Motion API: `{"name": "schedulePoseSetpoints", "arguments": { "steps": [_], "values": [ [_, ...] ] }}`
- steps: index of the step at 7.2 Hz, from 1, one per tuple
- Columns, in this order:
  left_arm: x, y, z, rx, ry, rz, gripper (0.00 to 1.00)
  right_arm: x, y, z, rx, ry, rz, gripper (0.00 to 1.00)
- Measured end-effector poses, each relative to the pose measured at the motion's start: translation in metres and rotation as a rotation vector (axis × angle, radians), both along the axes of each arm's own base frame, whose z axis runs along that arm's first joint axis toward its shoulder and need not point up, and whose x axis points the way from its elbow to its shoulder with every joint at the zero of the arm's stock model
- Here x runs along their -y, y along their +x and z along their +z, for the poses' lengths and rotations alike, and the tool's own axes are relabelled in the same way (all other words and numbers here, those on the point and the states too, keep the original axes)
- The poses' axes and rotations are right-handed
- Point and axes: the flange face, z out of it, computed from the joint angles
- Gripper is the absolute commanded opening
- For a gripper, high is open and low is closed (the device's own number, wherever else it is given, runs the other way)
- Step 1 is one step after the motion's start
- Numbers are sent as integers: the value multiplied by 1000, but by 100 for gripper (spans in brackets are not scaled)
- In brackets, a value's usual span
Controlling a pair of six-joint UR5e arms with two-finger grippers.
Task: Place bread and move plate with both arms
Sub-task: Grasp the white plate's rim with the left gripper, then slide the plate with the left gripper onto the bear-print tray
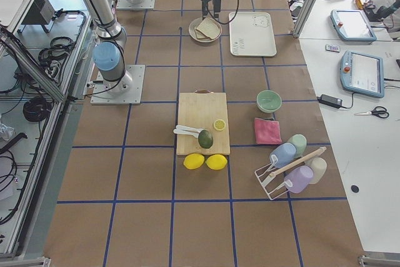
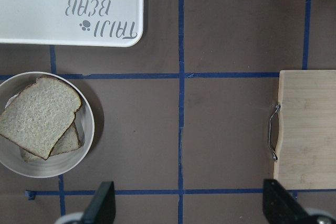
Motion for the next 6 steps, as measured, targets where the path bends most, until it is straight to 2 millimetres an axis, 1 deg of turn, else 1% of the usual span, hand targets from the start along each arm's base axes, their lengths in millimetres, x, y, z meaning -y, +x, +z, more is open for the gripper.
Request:
{"name": "schedulePoseSetpoints", "arguments": {
  "steps": [4,5,6],
  "values": [
    [16,31,17,-166,-24,12,0,0,1,0,2,0,2,100],
    [23,40,19,-201,-37,8,0,1,1,-1,5,1,2,100],
    [35,48,23,-231,-57,4,0,2,0,-2,7,0,0,100]
  ]
}}
